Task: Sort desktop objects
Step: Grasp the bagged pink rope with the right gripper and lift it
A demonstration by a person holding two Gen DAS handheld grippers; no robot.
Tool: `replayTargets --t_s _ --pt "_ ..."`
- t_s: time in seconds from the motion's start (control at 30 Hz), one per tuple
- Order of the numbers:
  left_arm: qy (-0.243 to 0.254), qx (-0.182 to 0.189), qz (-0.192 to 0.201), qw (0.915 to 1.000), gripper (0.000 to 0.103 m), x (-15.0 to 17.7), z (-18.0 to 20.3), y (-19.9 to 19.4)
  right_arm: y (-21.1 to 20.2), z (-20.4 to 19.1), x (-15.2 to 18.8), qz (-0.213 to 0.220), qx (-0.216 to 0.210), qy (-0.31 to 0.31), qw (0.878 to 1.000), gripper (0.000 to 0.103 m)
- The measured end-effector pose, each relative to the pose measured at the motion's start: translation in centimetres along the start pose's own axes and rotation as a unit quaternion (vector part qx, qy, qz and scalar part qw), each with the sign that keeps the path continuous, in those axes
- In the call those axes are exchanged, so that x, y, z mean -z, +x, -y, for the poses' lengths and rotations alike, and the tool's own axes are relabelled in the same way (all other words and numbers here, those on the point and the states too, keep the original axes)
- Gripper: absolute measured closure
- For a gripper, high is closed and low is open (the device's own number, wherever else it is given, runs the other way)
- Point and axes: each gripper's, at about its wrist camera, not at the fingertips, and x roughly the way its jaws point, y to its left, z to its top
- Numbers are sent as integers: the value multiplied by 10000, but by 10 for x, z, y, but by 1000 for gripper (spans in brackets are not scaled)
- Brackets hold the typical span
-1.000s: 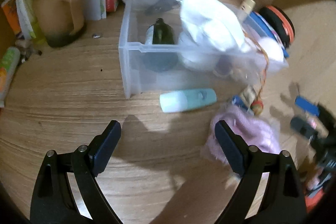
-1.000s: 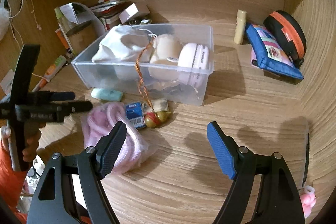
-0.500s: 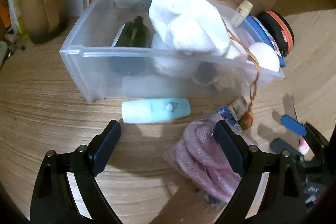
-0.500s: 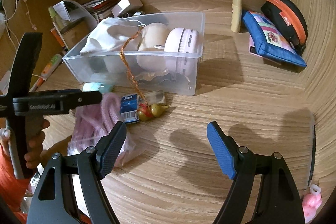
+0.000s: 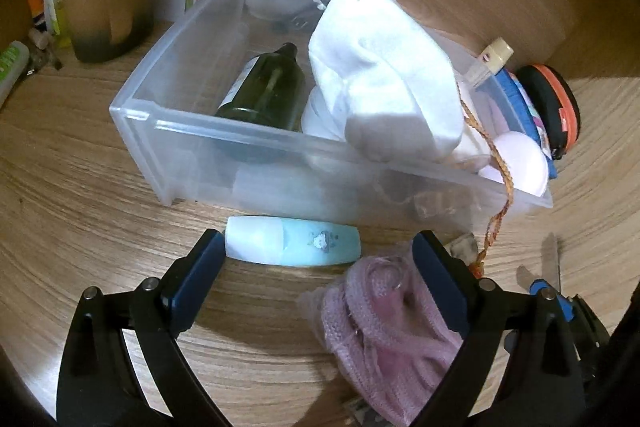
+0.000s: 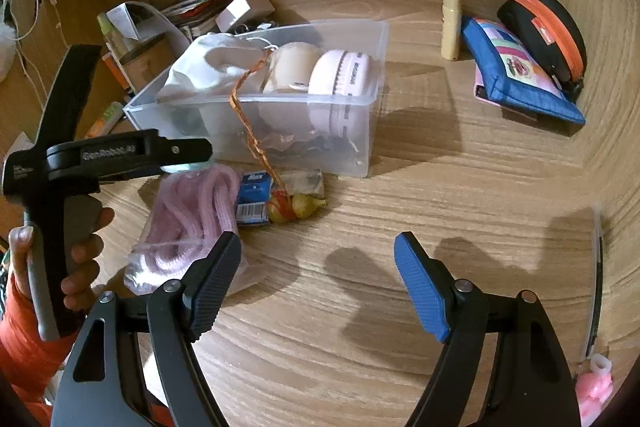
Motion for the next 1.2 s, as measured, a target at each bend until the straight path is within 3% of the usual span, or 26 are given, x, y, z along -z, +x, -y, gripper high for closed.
replayTargets --t_s 0.23,0.37,0.47,0.53,0.6,0.67,0.97,1.1,1.2 --pt "126 -474 163 9987 8 11 10 0 17 -12 -8 -193 -227 -49 9995 27" --pt "366 -504 281 9977 14 21 7 -6 32 -17 -12 -357 -316 -66 9988 43" --pt "338 -239 208 9989 38 23 -11 -16 35 -18 -15 -358 -378 -15 9986 50" --pt "344 -141 89 9993 65 23 -21 -21 39 -17 -17 -389 -318 53 9987 59" --pt "273 32 4 9996 70 22 -41 -25 42 -10 -18 -435 -305 204 9984 62" --pt "204 206 -99 9995 70 24 -56 -31 44 -5 -16 -467 -299 298 9980 65" --pt "375 153 -187 9990 69 19 -52 -28 37 -8 -9 -426 14 57 9991 74" --pt "604 125 -220 9979 55 1 -25 -11 35 -12 -7 -440 15 -16 9990 74" --pt "709 193 -277 9969 54 0 -15 -4 35 -15 -7 -482 -47 -63 9988 74"
